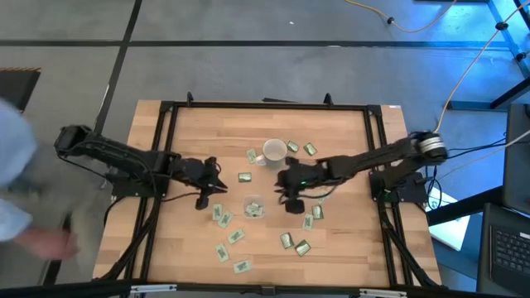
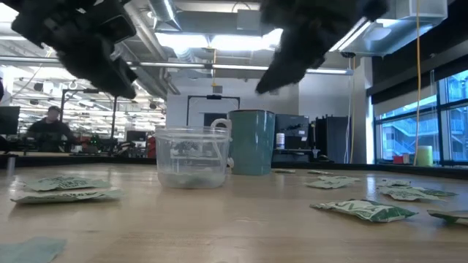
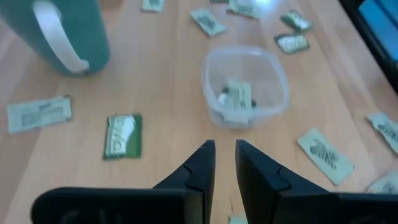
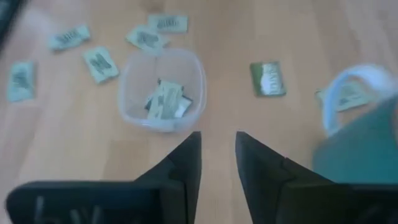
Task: Pick and place Stevia / Truvia into bins
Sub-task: Put the white stevia packet into the transparent bin
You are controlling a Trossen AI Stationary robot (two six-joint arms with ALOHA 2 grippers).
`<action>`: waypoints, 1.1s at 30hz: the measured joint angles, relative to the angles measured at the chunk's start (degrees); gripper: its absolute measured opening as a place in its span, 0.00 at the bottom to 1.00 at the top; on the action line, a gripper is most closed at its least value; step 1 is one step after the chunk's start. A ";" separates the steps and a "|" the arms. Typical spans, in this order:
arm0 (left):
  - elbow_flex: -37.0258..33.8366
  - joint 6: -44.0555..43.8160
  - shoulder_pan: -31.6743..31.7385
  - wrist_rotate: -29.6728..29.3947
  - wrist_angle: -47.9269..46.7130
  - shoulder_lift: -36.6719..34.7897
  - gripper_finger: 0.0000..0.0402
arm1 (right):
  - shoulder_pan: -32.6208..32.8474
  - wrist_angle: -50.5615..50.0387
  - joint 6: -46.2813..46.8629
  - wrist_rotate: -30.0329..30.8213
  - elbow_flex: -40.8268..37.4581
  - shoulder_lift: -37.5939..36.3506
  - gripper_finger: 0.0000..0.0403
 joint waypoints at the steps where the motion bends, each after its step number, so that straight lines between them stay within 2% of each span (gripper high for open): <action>1: -0.02 -0.21 -0.61 -0.75 -0.42 -0.02 0.15 | 0.02 0.81 0.02 0.08 -1.95 -2.43 0.25; 9: 0.00 -0.25 -2.42 -2.07 -0.47 -0.02 0.15 | 0.02 13.03 0.03 0.23 -14.55 -17.44 0.25; 15: 0.00 -0.70 -2.48 -1.30 -0.51 0.00 0.15 | 0.00 14.52 -0.16 0.21 -17.92 -24.12 0.25; 21: -0.02 -0.70 -2.48 -1.30 -0.43 0.00 0.15 | 0.00 15.83 -2.88 0.21 -17.97 -26.29 0.25; 33: -0.02 -0.72 -2.48 -1.30 -0.44 0.00 0.15 | 0.00 11.02 -1.78 0.19 -17.97 -25.92 0.25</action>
